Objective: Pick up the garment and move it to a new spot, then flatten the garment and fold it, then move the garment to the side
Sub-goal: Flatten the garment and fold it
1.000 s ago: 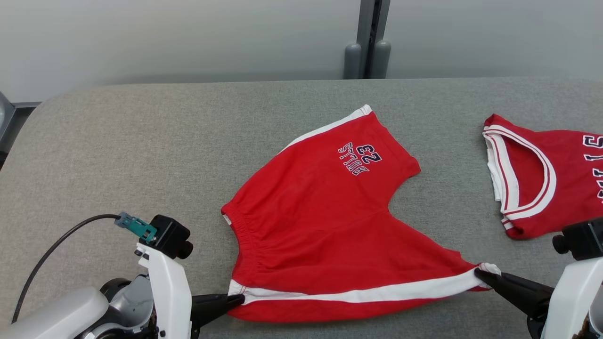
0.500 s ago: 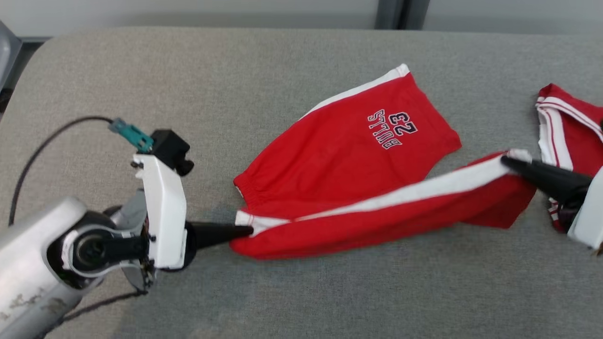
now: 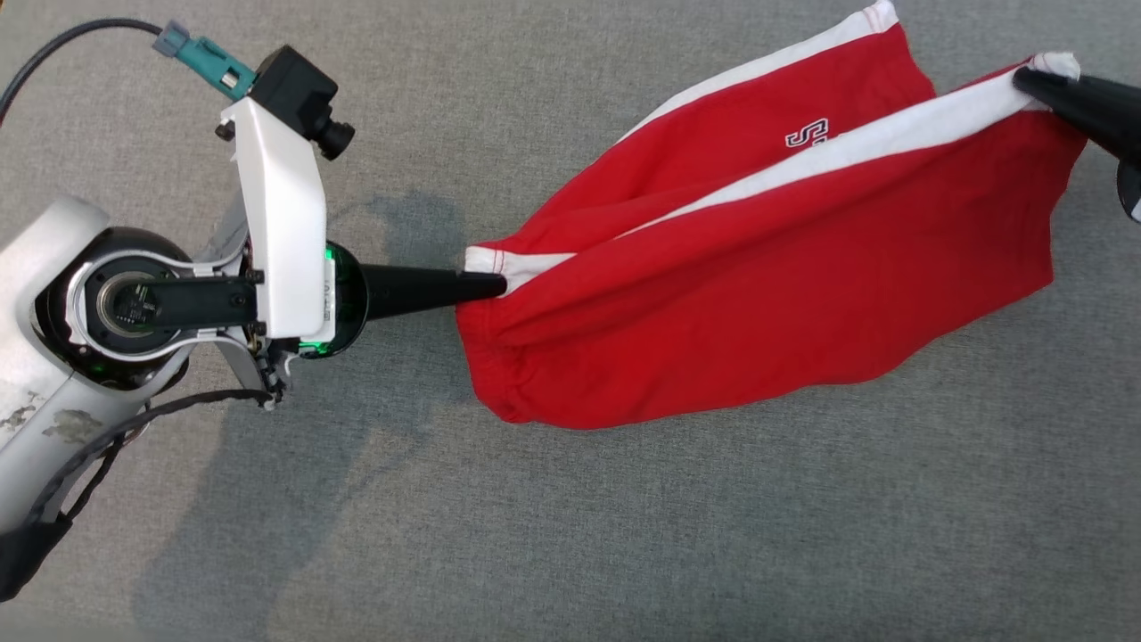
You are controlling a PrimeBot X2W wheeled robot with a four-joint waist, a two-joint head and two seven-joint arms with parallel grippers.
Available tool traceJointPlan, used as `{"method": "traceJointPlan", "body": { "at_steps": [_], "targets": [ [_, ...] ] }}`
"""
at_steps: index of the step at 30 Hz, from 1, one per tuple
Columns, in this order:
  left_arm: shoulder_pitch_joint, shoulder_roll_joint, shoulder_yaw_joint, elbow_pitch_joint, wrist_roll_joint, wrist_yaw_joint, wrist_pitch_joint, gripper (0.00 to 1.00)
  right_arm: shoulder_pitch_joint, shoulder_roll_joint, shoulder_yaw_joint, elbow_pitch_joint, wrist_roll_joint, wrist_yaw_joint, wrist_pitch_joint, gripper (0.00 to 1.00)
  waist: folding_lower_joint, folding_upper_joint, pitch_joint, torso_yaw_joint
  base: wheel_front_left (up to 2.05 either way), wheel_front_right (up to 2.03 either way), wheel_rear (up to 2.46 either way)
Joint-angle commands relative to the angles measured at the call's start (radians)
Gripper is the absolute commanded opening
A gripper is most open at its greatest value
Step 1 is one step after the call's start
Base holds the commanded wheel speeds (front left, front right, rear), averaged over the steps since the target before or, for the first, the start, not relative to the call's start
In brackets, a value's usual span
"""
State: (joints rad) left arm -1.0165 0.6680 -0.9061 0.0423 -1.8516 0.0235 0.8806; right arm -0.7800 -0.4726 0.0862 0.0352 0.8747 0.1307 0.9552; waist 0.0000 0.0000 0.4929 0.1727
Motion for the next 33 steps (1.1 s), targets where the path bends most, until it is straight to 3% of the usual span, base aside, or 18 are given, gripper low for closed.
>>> {"method": "traceJointPlan", "body": {
  "at_steps": [1, 10, 19, 20, 21, 22, 23, 33],
  "targets": [
    [-0.018, -0.005, 0.008, 0.007, -0.006, 0.003, 0.002, 0.00, -0.025, -0.007, 0.005, 0.015, -0.005, 0.001, -0.013, 0.00, 0.0000, 0.0000, 0.021, 0.017, 0.00, 0.00, 0.00],
    [-0.071, -0.039, 0.020, 0.034, 0.005, 0.006, 0.010, 0.00, -0.194, -0.004, 0.088, 0.192, -0.026, 0.001, -0.080, 0.00, 0.0000, 0.0000, 0.076, 0.052, 0.00, 0.00, 0.00],
    [-0.084, -0.074, 0.018, 0.089, 0.028, -0.019, -0.013, 0.00, -0.267, -0.021, 0.148, 0.315, -0.014, 0.001, -0.151, 0.00, 0.0000, 0.0000, 0.094, 0.074, 0.00, 0.00, 0.00],
    [-0.084, -0.077, 0.019, 0.093, 0.030, -0.023, -0.016, 0.05, -0.272, -0.023, 0.157, 0.323, -0.012, 0.001, -0.159, 0.14, 0.0000, 0.0000, 0.094, 0.075, 0.00, 0.00, 0.00],
    [-0.084, -0.080, 0.021, 0.099, 0.034, -0.025, -0.019, 0.66, -0.276, -0.024, 0.165, 0.329, -0.008, 0.001, -0.167, 0.32, 0.0000, 0.0000, 0.095, 0.075, 0.00, 0.00, 0.00],
    [-0.084, -0.083, 0.021, 0.103, 0.037, -0.025, -0.020, 1.00, -0.279, -0.023, 0.172, 0.334, -0.003, 0.001, -0.174, 0.57, 0.0000, 0.0000, 0.095, 0.074, 0.00, 0.00, 0.00],
    [-0.084, -0.085, 0.017, 0.106, 0.039, -0.030, -0.016, 1.00, -0.280, -0.019, 0.177, 0.340, 0.006, 0.001, -0.185, 1.00, 0.0000, 0.0000, 0.094, 0.073, 0.00, 0.00, 0.00],
    [-0.071, -0.067, 0.010, 0.126, 0.098, -0.064, -0.050, 1.00, -0.234, -0.032, 0.251, 0.311, 0.069, 0.001, -0.365, 1.00, 0.0000, 0.0000, 0.033, 0.049, 0.00, 0.00, 0.00]
  ]
}}
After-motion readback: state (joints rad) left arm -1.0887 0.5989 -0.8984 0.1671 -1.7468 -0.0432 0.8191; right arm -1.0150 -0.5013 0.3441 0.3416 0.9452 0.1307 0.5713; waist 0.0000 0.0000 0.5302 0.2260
